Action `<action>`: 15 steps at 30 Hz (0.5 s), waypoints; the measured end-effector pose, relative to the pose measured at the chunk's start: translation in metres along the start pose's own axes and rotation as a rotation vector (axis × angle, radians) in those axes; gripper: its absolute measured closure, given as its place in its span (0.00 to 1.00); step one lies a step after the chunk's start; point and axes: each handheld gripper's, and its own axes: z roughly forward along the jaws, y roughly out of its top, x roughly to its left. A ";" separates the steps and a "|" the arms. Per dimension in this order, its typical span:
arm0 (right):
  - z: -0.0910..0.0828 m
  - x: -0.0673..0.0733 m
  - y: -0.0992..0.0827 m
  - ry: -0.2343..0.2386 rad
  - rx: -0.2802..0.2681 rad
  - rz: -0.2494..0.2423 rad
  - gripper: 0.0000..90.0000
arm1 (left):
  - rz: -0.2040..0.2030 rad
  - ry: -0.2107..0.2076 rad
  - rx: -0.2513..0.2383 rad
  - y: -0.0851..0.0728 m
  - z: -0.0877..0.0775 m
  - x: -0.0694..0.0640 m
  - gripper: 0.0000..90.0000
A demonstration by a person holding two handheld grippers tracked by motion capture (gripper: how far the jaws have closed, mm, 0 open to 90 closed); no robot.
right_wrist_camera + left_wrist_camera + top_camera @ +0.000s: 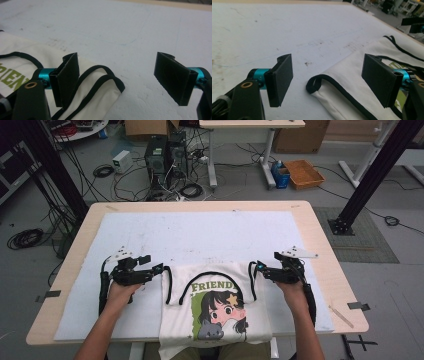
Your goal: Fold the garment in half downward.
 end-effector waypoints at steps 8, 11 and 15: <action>0.035 0.004 0.009 0.025 0.142 -0.018 0.32 | -0.019 0.019 0.164 0.003 0.037 0.007 0.28; 0.045 0.008 0.007 0.035 0.200 -0.058 0.41 | -0.014 0.033 0.207 0.001 0.044 0.008 0.32; 0.051 0.011 0.003 0.031 0.259 -0.093 0.49 | 0.047 0.027 0.226 0.001 0.046 0.002 0.61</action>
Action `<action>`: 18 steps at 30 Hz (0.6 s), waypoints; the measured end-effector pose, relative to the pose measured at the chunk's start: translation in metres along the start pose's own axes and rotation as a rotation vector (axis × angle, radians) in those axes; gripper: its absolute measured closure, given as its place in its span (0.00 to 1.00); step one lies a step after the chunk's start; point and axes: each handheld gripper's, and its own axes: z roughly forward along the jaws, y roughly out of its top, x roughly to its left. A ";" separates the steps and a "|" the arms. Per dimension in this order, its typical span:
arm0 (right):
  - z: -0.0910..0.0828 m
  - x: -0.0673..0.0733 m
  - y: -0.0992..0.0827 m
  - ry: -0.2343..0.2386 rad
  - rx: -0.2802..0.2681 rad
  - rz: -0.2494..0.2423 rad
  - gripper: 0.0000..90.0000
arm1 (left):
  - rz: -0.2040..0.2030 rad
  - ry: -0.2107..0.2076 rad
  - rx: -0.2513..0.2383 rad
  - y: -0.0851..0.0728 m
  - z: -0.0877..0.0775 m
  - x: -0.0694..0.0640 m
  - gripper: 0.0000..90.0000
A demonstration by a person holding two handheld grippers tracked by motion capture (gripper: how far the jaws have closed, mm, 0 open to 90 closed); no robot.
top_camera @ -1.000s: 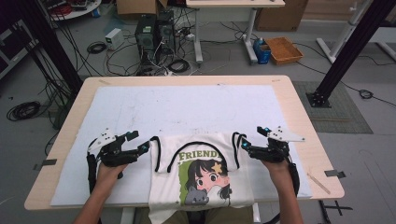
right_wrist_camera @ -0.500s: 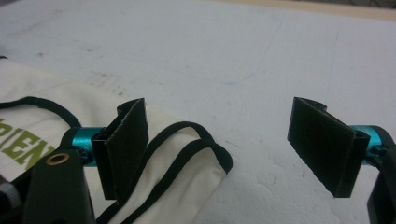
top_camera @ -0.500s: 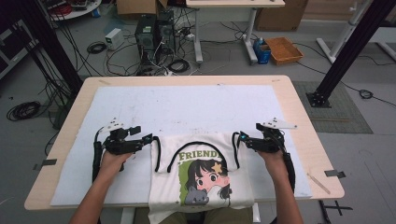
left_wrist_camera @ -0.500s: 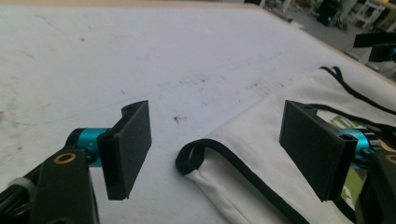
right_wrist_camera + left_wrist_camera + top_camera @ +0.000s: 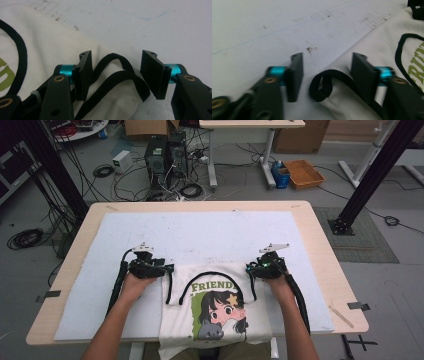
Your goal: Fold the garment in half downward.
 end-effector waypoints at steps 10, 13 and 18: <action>-0.002 0.001 0.000 0.074 0.002 -0.041 0.90 | 0.007 0.036 0.014 0.000 0.000 -0.002 0.93; -0.002 0.003 0.000 0.070 0.000 -0.074 0.93 | -0.005 0.020 -0.004 -0.001 -0.002 0.000 0.94; -0.004 0.002 0.000 0.076 -0.008 -0.089 0.95 | -0.029 -0.014 -0.054 -0.002 -0.006 0.002 0.95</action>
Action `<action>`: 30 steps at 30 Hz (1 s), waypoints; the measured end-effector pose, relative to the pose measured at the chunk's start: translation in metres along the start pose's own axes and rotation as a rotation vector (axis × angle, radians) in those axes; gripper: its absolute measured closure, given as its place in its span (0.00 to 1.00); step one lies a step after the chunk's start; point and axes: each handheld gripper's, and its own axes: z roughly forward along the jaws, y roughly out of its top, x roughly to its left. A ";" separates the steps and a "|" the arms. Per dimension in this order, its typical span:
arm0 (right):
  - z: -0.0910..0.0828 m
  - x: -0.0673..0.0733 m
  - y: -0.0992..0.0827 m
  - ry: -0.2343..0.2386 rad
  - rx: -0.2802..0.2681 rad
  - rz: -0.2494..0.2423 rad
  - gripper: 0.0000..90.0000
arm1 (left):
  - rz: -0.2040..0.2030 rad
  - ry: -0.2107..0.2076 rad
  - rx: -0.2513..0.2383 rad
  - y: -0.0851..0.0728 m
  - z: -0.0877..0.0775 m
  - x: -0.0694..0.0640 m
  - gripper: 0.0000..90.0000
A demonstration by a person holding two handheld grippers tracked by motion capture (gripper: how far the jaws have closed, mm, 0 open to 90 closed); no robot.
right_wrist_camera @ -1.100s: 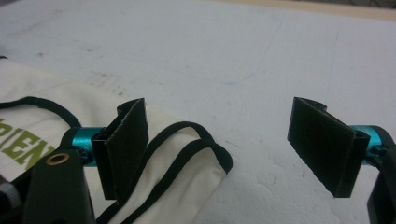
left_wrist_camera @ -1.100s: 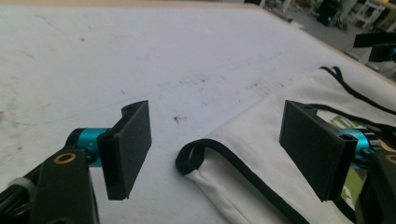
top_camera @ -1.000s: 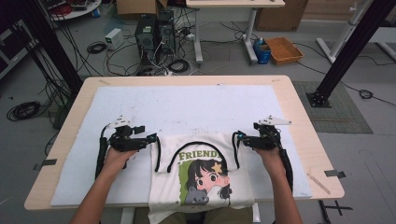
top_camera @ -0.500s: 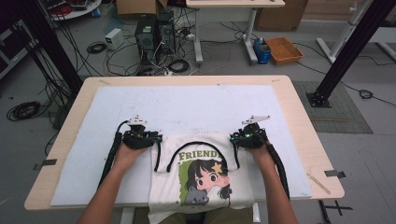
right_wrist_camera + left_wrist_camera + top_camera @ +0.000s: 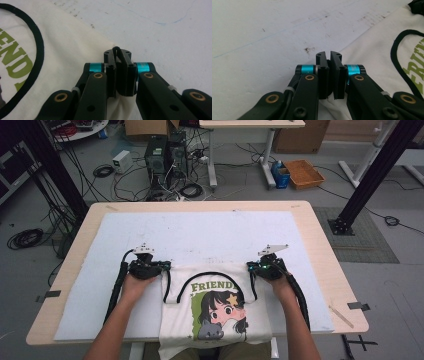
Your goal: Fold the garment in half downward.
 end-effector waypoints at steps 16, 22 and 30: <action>0.002 -0.012 0.014 -0.114 -0.188 -0.014 0.95 | -0.099 -0.032 -0.256 0.023 -0.008 0.015 0.95; -0.021 -0.005 0.012 -0.072 -0.262 -0.079 0.95 | -0.060 -0.108 -0.299 0.014 -0.026 0.002 0.95; -0.046 0.008 -0.018 0.066 -0.325 -0.107 0.95 | -0.019 -0.179 -0.282 -0.011 -0.049 -0.015 0.95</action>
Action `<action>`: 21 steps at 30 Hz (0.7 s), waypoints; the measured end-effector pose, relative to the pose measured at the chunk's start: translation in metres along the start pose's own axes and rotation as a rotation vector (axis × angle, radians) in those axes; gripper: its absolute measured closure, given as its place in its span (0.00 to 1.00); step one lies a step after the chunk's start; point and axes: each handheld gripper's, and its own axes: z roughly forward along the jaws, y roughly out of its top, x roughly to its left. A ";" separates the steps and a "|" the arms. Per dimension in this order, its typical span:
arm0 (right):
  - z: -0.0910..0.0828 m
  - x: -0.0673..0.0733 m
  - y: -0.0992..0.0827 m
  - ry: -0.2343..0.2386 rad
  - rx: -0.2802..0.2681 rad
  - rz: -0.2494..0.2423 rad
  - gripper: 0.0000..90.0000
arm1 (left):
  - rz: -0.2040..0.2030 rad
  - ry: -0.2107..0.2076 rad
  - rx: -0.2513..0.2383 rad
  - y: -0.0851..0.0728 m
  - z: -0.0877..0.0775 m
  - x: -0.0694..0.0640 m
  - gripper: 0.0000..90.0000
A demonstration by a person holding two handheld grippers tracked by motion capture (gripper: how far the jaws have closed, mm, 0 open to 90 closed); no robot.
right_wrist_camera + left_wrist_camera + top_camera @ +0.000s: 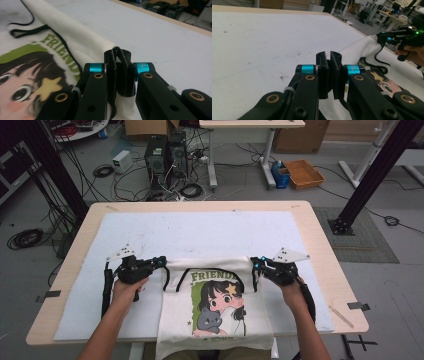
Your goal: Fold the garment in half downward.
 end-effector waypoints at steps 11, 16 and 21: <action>-0.031 0.016 -0.023 0.176 0.044 -0.034 0.95 | 0.019 -0.094 0.107 -0.025 -0.027 -0.020 0.94; -0.038 0.019 -0.025 0.239 0.047 -0.018 0.79 | -0.020 -0.076 0.088 -0.022 -0.031 -0.020 0.58; -0.048 0.014 -0.011 0.186 -0.102 0.090 0.47 | -0.048 0.033 0.053 -0.011 -0.029 -0.009 0.40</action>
